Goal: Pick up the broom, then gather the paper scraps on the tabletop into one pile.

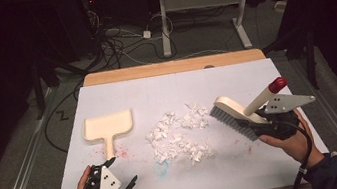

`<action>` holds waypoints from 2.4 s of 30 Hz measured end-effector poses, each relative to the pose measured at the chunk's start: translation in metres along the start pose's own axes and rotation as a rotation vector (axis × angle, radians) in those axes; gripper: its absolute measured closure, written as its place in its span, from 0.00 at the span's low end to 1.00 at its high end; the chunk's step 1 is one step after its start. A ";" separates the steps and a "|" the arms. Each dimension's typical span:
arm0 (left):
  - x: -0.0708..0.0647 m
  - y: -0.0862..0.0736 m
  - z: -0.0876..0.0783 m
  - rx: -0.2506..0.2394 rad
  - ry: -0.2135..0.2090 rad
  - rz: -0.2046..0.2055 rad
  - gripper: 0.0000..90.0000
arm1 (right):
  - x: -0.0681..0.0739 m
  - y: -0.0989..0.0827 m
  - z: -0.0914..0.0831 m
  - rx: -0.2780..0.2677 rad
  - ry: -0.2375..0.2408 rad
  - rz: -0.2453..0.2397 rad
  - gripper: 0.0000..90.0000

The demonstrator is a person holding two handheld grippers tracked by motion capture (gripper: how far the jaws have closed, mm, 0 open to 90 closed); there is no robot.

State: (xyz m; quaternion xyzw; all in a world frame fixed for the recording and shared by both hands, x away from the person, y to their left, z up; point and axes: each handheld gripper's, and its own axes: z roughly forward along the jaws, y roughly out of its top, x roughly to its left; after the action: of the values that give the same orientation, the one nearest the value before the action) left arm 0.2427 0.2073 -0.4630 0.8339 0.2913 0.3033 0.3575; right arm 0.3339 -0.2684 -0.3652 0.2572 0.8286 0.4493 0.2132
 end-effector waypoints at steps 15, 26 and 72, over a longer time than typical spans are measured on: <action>-0.002 -0.003 0.003 0.014 -0.004 0.007 0.17 | -0.033 -0.018 0.009 0.088 -0.143 0.079 0.76; -0.001 -0.006 0.003 0.028 -0.014 -0.012 0.17 | -0.043 -0.021 0.021 0.135 -0.198 0.089 0.76; -0.004 -0.006 0.010 0.084 -0.026 0.004 0.17 | -0.052 -0.004 0.109 0.240 -0.344 -0.044 0.76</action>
State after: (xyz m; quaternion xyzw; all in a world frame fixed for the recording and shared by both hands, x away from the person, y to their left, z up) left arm 0.2455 0.2034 -0.4745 0.8525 0.2976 0.2808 0.3252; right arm 0.4367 -0.2337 -0.4173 0.3354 0.8329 0.2921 0.3292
